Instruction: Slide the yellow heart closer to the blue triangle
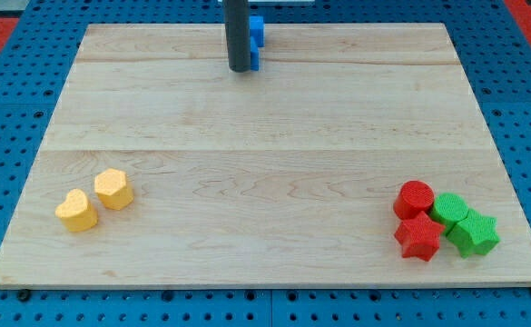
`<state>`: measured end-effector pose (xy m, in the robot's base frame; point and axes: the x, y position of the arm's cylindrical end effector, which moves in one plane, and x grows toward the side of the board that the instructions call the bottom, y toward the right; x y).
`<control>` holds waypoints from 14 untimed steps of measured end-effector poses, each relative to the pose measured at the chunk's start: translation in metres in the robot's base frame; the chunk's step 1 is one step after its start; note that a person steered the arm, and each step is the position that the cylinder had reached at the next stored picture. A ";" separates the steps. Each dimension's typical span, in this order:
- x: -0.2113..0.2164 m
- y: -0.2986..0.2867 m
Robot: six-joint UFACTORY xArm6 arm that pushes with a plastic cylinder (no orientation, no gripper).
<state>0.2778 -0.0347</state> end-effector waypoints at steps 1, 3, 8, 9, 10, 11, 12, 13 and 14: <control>-0.016 0.010; 0.034 -0.034; 0.297 -0.205; 0.262 -0.188; 0.223 -0.168; 0.181 -0.149; 0.143 -0.147; 0.107 -0.130; 0.091 -0.090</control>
<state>0.3691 -0.1249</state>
